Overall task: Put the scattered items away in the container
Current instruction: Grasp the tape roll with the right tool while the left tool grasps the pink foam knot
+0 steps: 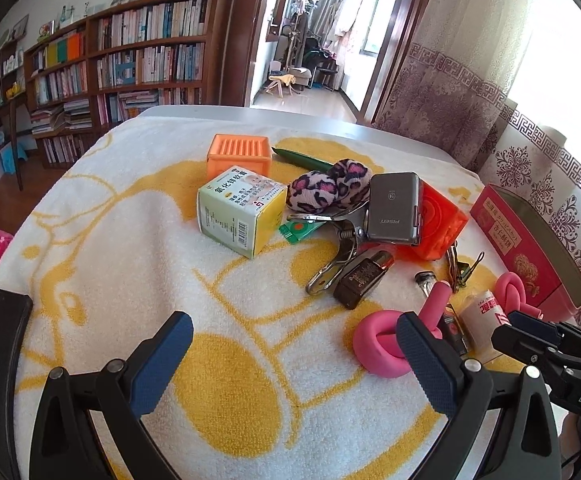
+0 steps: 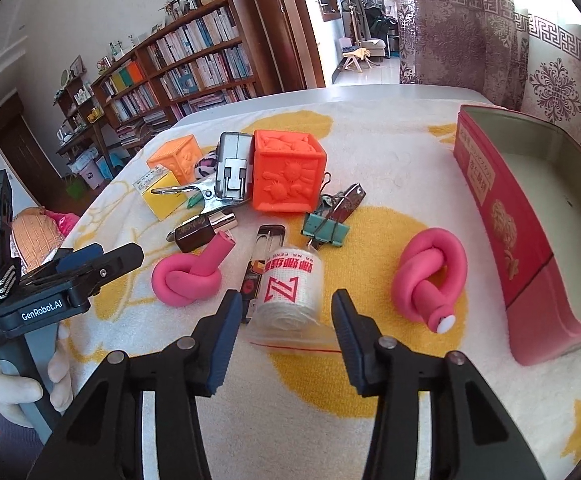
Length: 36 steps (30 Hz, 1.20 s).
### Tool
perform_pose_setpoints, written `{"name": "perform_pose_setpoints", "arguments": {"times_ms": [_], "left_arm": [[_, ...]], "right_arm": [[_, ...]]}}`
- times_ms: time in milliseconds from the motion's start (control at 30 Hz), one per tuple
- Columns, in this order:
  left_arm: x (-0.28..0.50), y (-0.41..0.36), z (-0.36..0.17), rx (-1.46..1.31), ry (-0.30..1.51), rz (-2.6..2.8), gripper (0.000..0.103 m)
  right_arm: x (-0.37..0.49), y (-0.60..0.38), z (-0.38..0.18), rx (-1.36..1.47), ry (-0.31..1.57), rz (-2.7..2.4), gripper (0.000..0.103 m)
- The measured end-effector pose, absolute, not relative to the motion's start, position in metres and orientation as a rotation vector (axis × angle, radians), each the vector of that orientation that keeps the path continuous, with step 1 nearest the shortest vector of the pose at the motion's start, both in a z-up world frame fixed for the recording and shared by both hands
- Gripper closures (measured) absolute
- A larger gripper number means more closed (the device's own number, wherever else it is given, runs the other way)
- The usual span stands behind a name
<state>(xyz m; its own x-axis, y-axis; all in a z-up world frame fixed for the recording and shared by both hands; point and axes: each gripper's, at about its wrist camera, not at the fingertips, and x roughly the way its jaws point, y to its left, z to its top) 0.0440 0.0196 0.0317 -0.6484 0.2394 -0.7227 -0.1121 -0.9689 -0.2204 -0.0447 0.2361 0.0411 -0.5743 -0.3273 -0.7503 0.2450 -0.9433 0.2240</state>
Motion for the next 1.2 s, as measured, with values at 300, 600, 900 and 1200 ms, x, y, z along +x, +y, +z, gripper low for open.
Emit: {"name": "perform_pose_setpoints", "arguments": {"times_ms": [300, 600, 900, 1200], "left_arm": [[0.047, 0.034, 0.033, -1.173, -0.178, 2.61, 0.0], [0.049, 0.076, 0.035, -1.185, 0.011, 2.489, 0.0], [0.037, 0.091, 0.017, -1.329, 0.052, 2.437, 0.02], [0.038, 0.085, 0.021, -1.302, 0.002, 2.479, 0.039]], "right_arm": [[-0.057, 0.231, 0.022, 1.303, -0.12, -2.519, 0.061], [-0.037, 0.256, 0.05, 1.106, -0.136, -2.772, 0.063], [-0.036, 0.275, 0.058, 1.066, -0.28, -2.799, 0.063], [-0.033, 0.275, 0.063, 1.021, -0.284, -2.823, 0.063]]}}
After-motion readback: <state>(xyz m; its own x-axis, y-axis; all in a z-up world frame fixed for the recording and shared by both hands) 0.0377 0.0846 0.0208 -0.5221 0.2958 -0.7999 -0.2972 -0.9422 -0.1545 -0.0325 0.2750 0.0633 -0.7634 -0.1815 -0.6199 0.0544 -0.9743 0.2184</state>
